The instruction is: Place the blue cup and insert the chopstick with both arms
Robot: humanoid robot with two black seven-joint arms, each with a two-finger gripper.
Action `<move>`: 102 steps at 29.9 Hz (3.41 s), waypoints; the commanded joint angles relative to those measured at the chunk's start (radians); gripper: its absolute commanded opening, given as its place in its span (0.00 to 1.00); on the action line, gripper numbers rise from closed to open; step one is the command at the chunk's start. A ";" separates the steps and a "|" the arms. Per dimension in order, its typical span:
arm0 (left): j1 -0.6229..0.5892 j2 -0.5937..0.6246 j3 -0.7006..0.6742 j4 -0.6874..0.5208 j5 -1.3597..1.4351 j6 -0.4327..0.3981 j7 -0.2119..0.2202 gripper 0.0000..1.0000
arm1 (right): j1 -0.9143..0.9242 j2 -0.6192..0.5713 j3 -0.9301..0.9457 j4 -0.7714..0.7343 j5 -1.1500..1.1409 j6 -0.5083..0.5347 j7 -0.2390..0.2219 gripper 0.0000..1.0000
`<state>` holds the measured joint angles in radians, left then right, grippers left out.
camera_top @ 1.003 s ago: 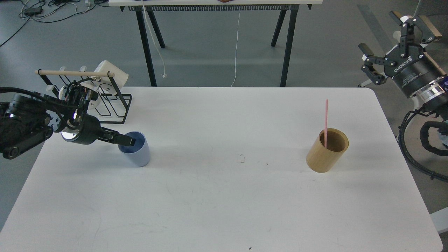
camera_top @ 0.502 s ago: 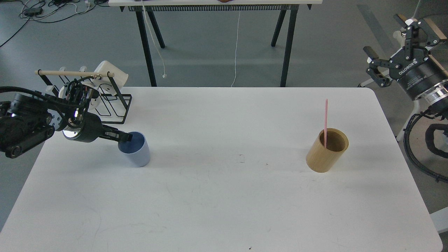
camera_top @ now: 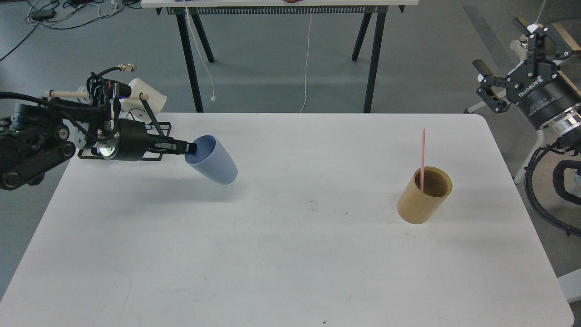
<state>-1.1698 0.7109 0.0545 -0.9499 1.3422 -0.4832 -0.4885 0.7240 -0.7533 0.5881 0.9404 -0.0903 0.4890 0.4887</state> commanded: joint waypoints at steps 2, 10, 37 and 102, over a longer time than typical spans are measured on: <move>-0.096 -0.054 -0.036 -0.037 -0.058 -0.006 0.000 0.00 | 0.000 -0.001 0.033 -0.041 0.001 0.000 0.000 0.94; -0.300 -0.422 0.293 0.207 -0.055 -0.006 0.000 0.00 | 0.000 0.002 0.121 -0.182 0.014 0.000 0.000 0.94; -0.163 -0.711 0.585 0.605 -0.041 -0.006 0.000 0.00 | 0.000 -0.001 0.117 -0.244 0.012 0.000 0.000 0.94; 0.231 -0.453 -0.535 0.513 -0.997 -0.006 0.000 0.99 | 0.072 0.038 -0.468 0.032 -1.327 -0.813 0.000 0.85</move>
<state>-0.9460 0.2640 -0.4798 -0.4366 0.3438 -0.4886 -0.4886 0.8033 -0.7474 0.1280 0.9957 -1.4186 -0.3200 0.4889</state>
